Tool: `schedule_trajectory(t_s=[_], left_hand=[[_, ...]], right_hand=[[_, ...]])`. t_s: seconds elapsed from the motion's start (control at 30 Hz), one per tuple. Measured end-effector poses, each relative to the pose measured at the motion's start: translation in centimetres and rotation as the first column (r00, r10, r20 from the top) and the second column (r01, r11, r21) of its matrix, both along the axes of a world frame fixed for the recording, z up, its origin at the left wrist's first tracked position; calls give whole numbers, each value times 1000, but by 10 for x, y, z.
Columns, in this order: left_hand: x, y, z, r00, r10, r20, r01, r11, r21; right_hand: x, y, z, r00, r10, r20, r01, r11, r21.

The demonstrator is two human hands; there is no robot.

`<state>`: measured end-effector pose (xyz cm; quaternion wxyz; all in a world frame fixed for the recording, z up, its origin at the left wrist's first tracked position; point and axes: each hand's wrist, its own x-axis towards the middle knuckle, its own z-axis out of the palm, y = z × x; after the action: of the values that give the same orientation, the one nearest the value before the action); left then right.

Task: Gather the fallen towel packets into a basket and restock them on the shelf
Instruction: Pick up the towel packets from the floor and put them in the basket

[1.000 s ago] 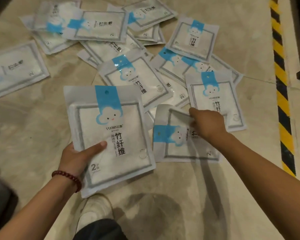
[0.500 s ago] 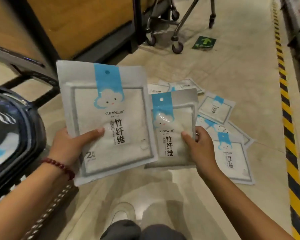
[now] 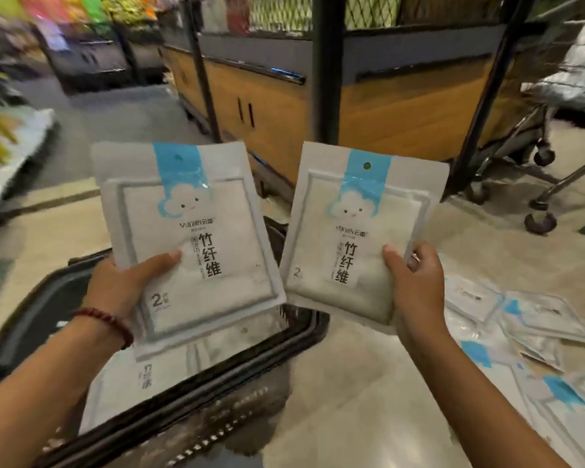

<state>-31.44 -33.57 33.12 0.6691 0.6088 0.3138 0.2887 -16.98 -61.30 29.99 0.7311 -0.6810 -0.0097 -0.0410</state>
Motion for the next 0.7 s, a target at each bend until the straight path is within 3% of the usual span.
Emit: schedule_trajectory(t_s=[0.1,0.23,0.47,0.6,0.7], left_hand=[[-27,53,-21,988,114,-101,-119,992,-48],[-59,96,-62,928,181,-324,-235,962,-137],[-72,130,-113,776,17,-631,-282,904,-322],[-72,136,-140,726,19,-687,-334,883,-329],[-70,140,-155,596,84,-798,-317,938,-138]], right_hand=[[8,69,6,992,121,27,-120,992,-28],[9,143,-4,958,286,39,-274,943,-189],[8,213,-37,887,451,-102,-453,802,-389],[3,237,-54,846,486,-220,-532,731,-427],[-1,248,-65,824,503,-261,-565,692,-450]])
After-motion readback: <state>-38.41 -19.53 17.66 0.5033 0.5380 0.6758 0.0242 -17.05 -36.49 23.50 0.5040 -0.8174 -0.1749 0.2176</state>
